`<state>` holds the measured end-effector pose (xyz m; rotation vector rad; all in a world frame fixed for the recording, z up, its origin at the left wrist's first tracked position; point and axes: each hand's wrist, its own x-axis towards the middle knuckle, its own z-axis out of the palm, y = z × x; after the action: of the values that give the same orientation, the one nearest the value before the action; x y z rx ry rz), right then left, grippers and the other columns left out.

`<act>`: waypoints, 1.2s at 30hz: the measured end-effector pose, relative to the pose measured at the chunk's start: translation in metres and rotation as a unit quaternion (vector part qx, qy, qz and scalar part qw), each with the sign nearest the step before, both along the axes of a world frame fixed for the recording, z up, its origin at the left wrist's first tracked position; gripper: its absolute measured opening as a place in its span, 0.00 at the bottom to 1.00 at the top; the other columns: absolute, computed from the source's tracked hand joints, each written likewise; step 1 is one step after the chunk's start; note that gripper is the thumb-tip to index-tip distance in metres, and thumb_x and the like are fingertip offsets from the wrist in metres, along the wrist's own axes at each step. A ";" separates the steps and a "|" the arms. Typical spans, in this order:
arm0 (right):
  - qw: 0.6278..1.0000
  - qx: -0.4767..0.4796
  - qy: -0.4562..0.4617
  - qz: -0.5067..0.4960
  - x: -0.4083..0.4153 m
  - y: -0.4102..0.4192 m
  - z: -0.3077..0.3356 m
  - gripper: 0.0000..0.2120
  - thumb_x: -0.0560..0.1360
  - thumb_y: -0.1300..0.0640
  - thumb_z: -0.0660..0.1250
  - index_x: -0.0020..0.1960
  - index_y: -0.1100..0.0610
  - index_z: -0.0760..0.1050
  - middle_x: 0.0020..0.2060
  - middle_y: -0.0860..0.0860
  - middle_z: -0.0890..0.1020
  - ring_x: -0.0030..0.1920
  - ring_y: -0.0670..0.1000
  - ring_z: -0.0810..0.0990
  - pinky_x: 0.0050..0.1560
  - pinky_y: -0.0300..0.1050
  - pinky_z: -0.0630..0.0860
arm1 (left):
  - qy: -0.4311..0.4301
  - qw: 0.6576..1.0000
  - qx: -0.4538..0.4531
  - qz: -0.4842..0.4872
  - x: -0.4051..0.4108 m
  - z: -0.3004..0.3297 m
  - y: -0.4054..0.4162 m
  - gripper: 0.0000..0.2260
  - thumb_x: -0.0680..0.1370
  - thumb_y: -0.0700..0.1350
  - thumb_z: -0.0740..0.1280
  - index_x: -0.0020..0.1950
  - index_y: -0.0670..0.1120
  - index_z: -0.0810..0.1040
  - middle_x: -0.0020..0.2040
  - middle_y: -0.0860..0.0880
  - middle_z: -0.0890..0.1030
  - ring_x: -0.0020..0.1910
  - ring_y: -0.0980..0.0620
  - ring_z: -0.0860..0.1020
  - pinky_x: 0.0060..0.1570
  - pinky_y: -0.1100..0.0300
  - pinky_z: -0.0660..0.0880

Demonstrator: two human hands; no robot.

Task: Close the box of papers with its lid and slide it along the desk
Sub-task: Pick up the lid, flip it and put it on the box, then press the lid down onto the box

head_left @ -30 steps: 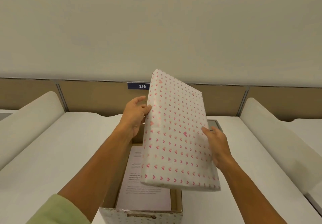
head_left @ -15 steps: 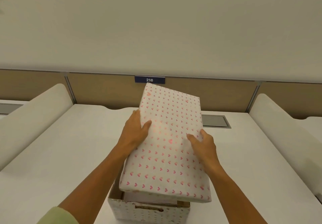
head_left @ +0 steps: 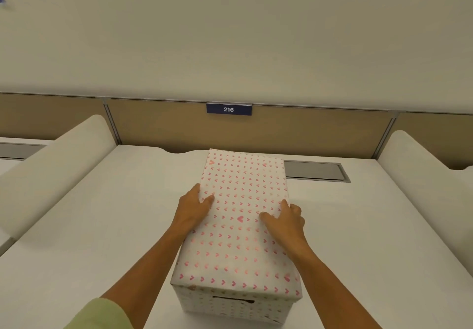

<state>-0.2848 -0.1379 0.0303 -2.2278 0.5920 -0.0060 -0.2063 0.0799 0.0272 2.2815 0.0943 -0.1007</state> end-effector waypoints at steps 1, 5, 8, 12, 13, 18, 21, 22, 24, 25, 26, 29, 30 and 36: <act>1.000 -0.002 0.007 -0.001 0.000 0.001 -0.002 0.39 0.75 0.40 0.66 0.77 0.54 0.54 0.75 0.54 0.59 0.73 0.59 0.61 0.69 0.61 0.68 | 0.005 1.000 0.002 -0.001 0.002 -0.002 0.000 0.30 0.78 0.57 0.64 0.77 0.48 0.59 0.77 0.46 0.64 0.73 0.42 0.66 0.68 0.45 0.66; 1.000 -0.007 0.028 -0.003 -0.002 0.002 -0.009 0.39 0.74 0.39 0.66 0.77 0.54 0.53 0.75 0.54 0.59 0.72 0.59 0.63 0.68 0.59 0.69 | 0.014 1.000 0.008 -0.007 0.005 -0.009 -0.004 0.30 0.78 0.56 0.64 0.77 0.47 0.59 0.77 0.46 0.64 0.73 0.42 0.66 0.68 0.46 0.66; 0.999 0.001 0.032 -0.002 -0.001 0.003 -0.012 0.39 0.75 0.40 0.66 0.77 0.54 0.53 0.74 0.53 0.59 0.72 0.58 0.65 0.67 0.58 0.71 | 0.020 1.000 0.017 -0.012 0.008 -0.014 -0.005 0.30 0.79 0.55 0.63 0.77 0.47 0.59 0.77 0.46 0.63 0.73 0.42 0.65 0.69 0.46 0.65; 0.999 -0.013 0.034 0.004 0.004 0.005 -0.013 0.39 0.75 0.39 0.66 0.77 0.54 0.53 0.75 0.53 0.59 0.72 0.58 0.65 0.66 0.57 0.72 | 0.029 0.999 0.025 -0.010 0.013 -0.019 -0.001 0.29 0.79 0.55 0.63 0.77 0.46 0.59 0.77 0.45 0.63 0.73 0.42 0.65 0.69 0.46 0.65; 0.999 -0.019 0.037 0.005 0.005 0.006 -0.013 0.39 0.74 0.39 0.65 0.77 0.54 0.53 0.75 0.54 0.59 0.72 0.58 0.65 0.66 0.57 0.72 | 0.030 0.999 0.024 -0.013 0.013 -0.020 0.000 0.29 0.79 0.55 0.63 0.77 0.46 0.59 0.77 0.45 0.64 0.73 0.43 0.66 0.69 0.46 0.65; 0.996 -0.059 0.057 0.018 0.005 0.008 -0.020 0.42 0.74 0.37 0.64 0.78 0.54 0.49 0.76 0.55 0.56 0.74 0.59 0.61 0.68 0.57 0.70 | 0.030 0.999 0.036 -0.026 0.016 -0.022 -0.001 0.30 0.79 0.55 0.62 0.77 0.45 0.58 0.77 0.45 0.62 0.74 0.42 0.64 0.69 0.46 0.64; 0.994 -0.087 0.062 0.025 0.005 0.009 -0.023 0.43 0.74 0.35 0.63 0.78 0.53 0.47 0.77 0.54 0.53 0.76 0.59 0.59 0.69 0.58 0.67 | 0.035 0.997 0.055 -0.035 0.015 -0.024 -0.001 0.30 0.80 0.56 0.60 0.78 0.46 0.55 0.78 0.45 0.59 0.75 0.43 0.61 0.71 0.46 0.62; 0.994 -0.090 0.060 0.026 0.005 0.010 -0.024 0.43 0.74 0.35 0.63 0.78 0.53 0.47 0.78 0.54 0.53 0.76 0.59 0.59 0.69 0.57 0.67 | 0.035 0.997 0.056 -0.037 0.015 -0.024 -0.001 0.30 0.80 0.56 0.60 0.78 0.46 0.54 0.78 0.46 0.59 0.76 0.43 0.61 0.71 0.46 0.61; 0.994 -0.091 0.059 0.028 0.006 0.010 -0.024 0.43 0.74 0.35 0.63 0.78 0.53 0.47 0.77 0.54 0.54 0.75 0.58 0.59 0.69 0.57 0.68 | 0.036 0.997 0.052 -0.040 0.016 -0.026 0.001 0.30 0.80 0.56 0.60 0.78 0.46 0.55 0.78 0.46 0.60 0.75 0.43 0.62 0.70 0.46 0.62; 0.994 -0.092 0.060 0.029 0.006 0.010 -0.025 0.43 0.74 0.35 0.63 0.78 0.53 0.48 0.77 0.54 0.54 0.75 0.58 0.59 0.68 0.57 0.68 | 0.037 0.997 0.050 -0.041 0.017 -0.026 0.003 0.30 0.80 0.56 0.61 0.78 0.46 0.55 0.78 0.46 0.60 0.75 0.43 0.62 0.70 0.46 0.63; 0.993 -0.095 0.060 0.030 0.006 0.009 -0.026 0.43 0.74 0.35 0.63 0.78 0.53 0.48 0.77 0.53 0.54 0.75 0.58 0.59 0.68 0.57 0.68 | 0.039 0.997 0.048 -0.042 0.019 -0.028 0.003 0.30 0.80 0.56 0.61 0.78 0.46 0.56 0.78 0.46 0.61 0.75 0.43 0.63 0.70 0.46 0.63; 0.991 -0.117 0.061 0.029 0.007 0.009 -0.029 0.43 0.74 0.34 0.63 0.78 0.53 0.48 0.77 0.53 0.54 0.75 0.59 0.59 0.68 0.57 0.68 | 0.041 0.997 0.044 -0.040 0.021 -0.033 0.006 0.29 0.80 0.54 0.61 0.77 0.46 0.57 0.77 0.45 0.62 0.75 0.43 0.63 0.70 0.47 0.63; 0.990 -0.125 0.061 0.028 0.007 0.010 -0.030 0.43 0.73 0.34 0.62 0.78 0.53 0.48 0.77 0.54 0.54 0.75 0.59 0.59 0.68 0.57 0.68 | 0.043 0.997 0.045 -0.041 0.021 -0.035 0.006 0.29 0.80 0.54 0.61 0.77 0.46 0.57 0.78 0.45 0.61 0.75 0.43 0.62 0.71 0.47 0.62; 0.979 -0.190 0.049 0.047 0.008 0.011 -0.038 0.45 0.72 0.29 0.56 0.79 0.52 0.45 0.79 0.53 0.48 0.78 0.60 0.50 0.74 0.59 0.57 | -0.023 0.989 0.133 -0.066 0.017 -0.041 0.001 0.30 0.81 0.55 0.56 0.79 0.46 0.49 0.80 0.47 0.51 0.78 0.44 0.51 0.75 0.47 0.52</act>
<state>-0.2765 -0.1272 -0.0081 -2.6388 0.5766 0.0427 -0.1890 0.0804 -0.0142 2.5539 -0.0725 -0.1098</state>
